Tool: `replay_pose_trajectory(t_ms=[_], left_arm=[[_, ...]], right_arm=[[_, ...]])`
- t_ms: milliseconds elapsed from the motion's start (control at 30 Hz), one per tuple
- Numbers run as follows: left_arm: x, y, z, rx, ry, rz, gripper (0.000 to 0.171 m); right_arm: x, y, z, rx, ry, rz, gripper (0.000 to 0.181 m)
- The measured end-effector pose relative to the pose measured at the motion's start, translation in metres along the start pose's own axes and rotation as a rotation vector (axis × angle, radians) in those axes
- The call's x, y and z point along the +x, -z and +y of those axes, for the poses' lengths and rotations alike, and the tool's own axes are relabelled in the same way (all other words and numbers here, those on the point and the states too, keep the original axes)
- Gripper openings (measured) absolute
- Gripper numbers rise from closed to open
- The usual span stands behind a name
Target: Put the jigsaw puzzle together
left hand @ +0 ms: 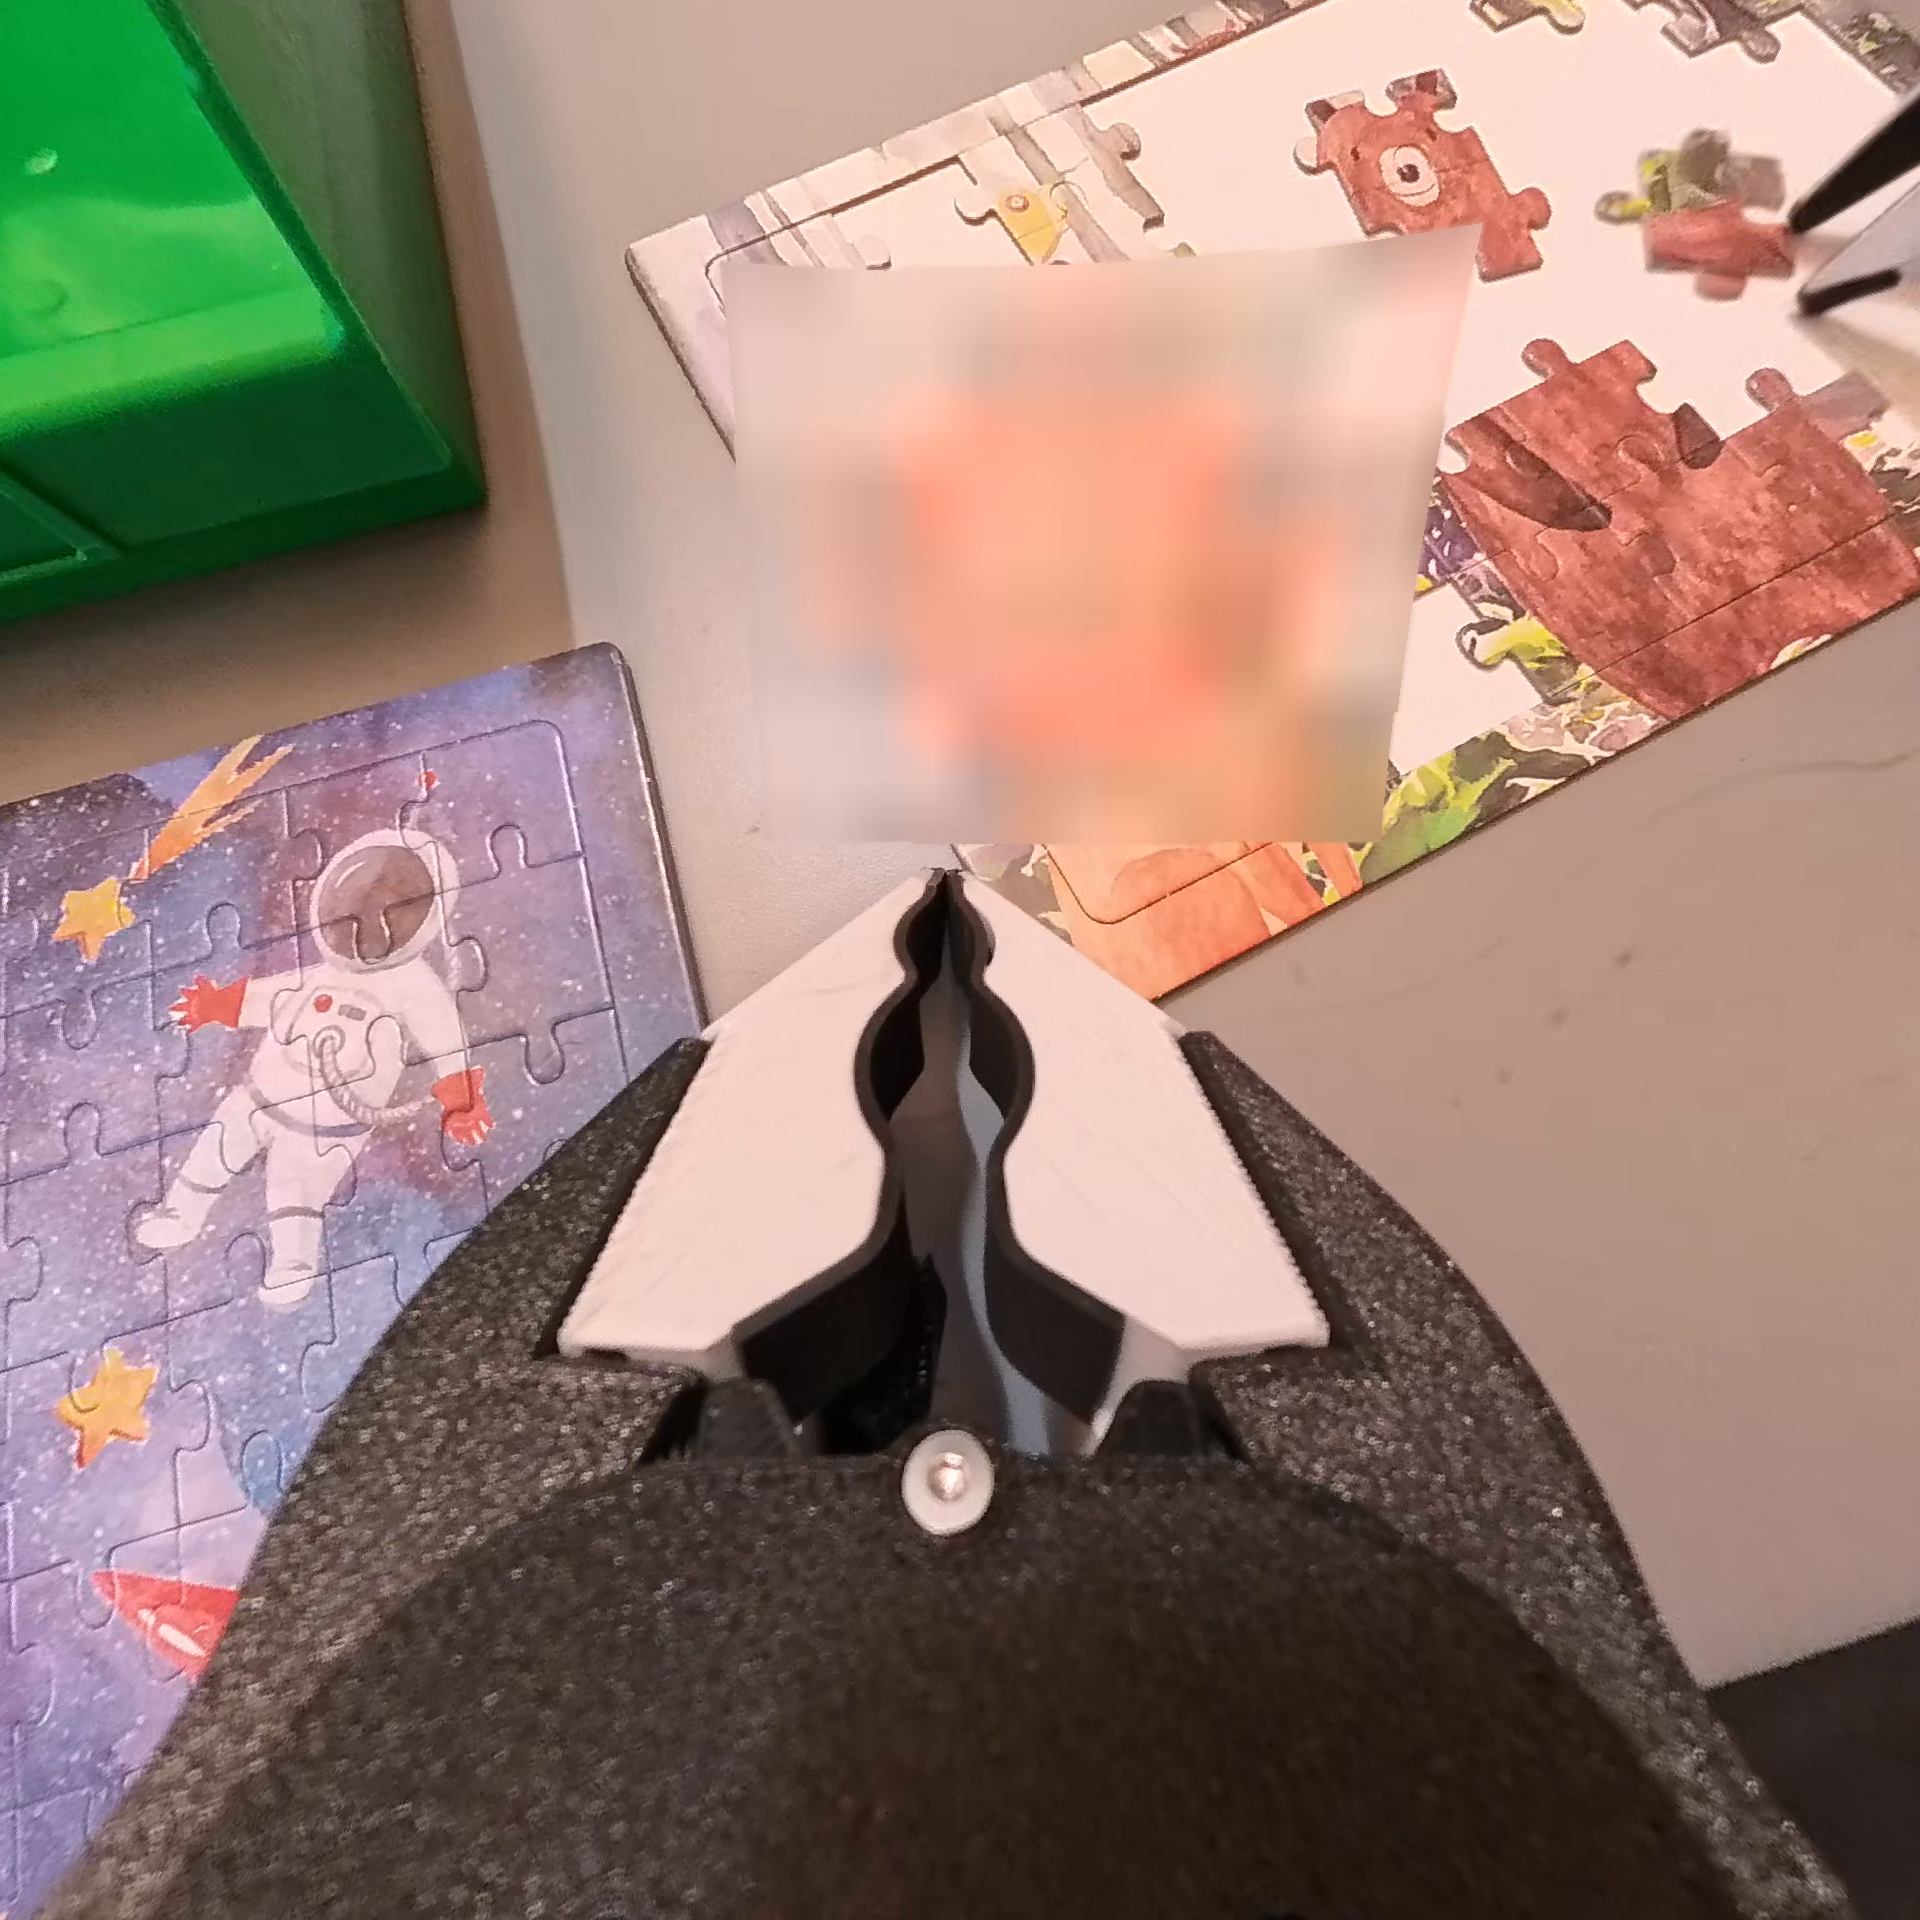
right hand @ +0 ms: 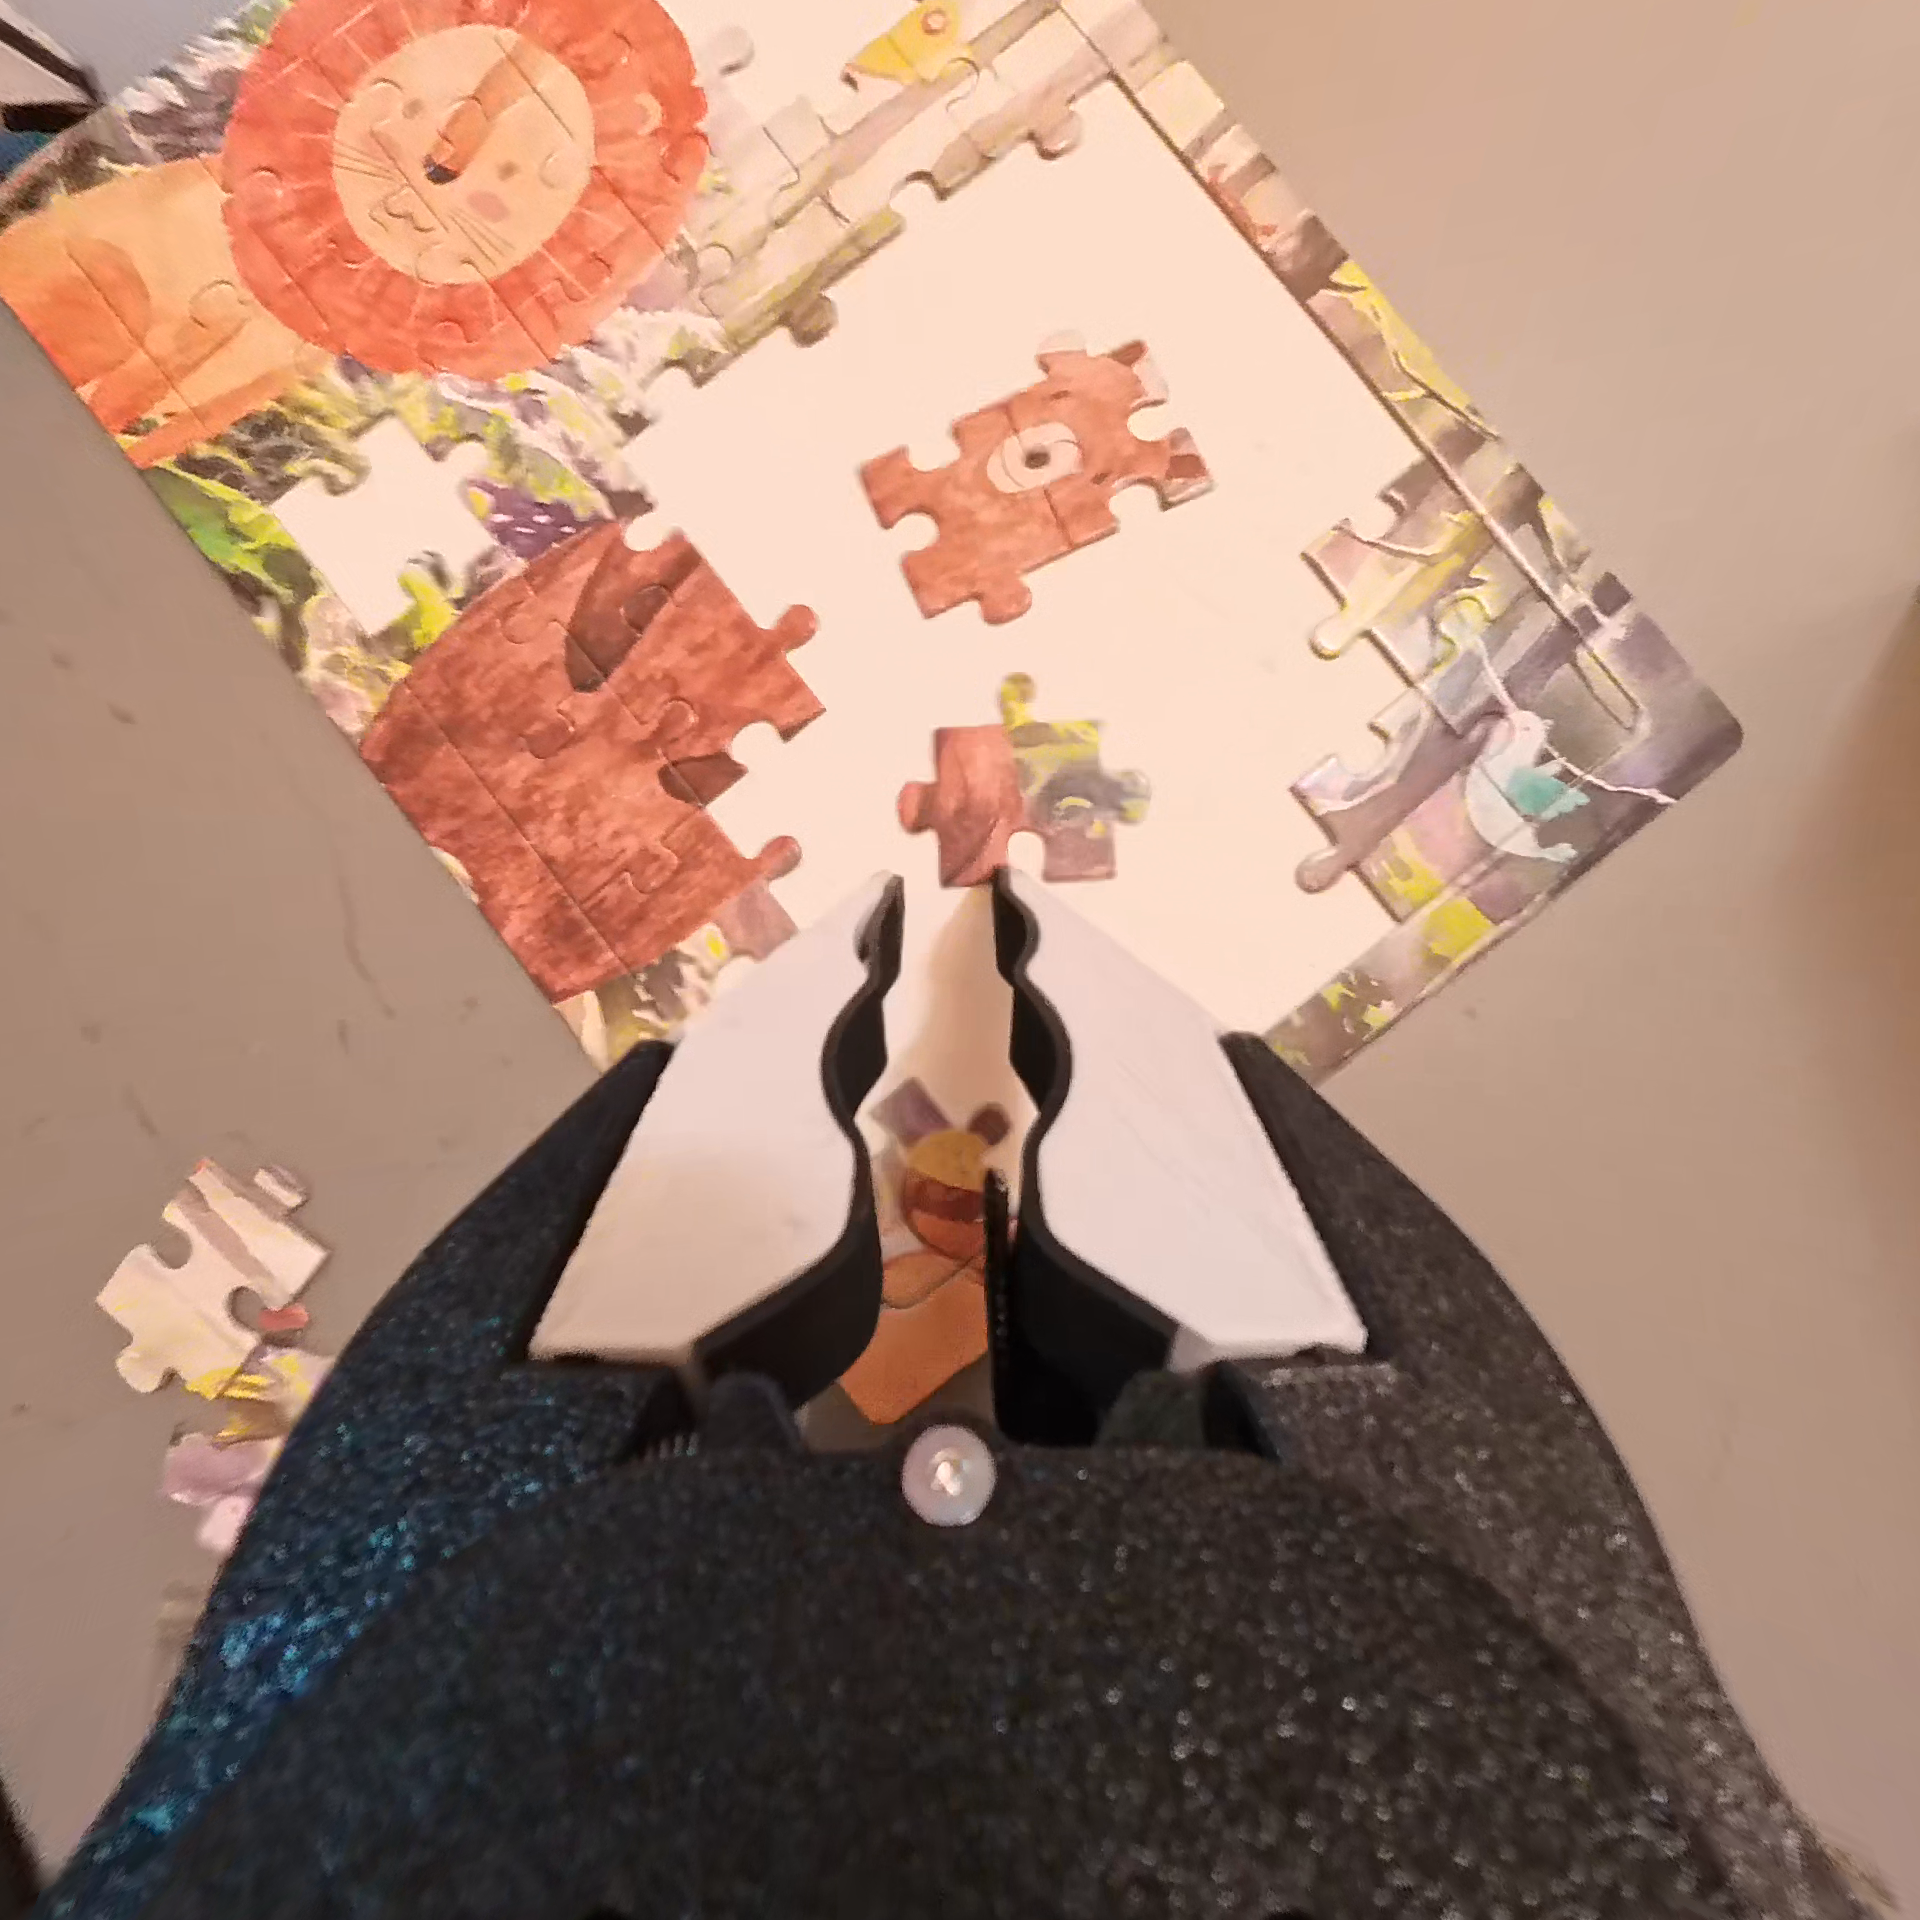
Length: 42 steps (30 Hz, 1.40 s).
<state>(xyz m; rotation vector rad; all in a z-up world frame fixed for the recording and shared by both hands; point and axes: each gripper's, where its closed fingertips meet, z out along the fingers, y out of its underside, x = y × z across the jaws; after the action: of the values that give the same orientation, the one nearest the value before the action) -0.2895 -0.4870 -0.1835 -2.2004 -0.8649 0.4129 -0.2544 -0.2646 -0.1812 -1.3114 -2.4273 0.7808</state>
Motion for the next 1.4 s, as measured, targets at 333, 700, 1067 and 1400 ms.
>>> replay_pose_trajectory(t_ms=[333, 700, 1067, 1400], left_arm=[[0.000, 0.000, 0.000, 0.000, 0.000, 0.000, 0.000], [0.000, 0.000, 0.000, 0.000, -0.002, -0.001, 0.000], [0.000, 0.000, 0.000, 0.000, -0.007, -0.005, 0.000], [-0.001, -0.001, 0.000, 0.000, 0.000, 0.000, 0.000]], right_arm=[[0.018, 0.002, -0.001, 0.023, -0.040, 0.074, 0.032], [0.002, 0.004, -0.002, 0.026, -0.054, -0.008, 0.029], [-0.037, 0.000, 0.004, -0.008, 0.064, -0.168, 0.000], [0.007, 0.123, -0.038, 0.375, 0.000, 0.125, 0.004]])
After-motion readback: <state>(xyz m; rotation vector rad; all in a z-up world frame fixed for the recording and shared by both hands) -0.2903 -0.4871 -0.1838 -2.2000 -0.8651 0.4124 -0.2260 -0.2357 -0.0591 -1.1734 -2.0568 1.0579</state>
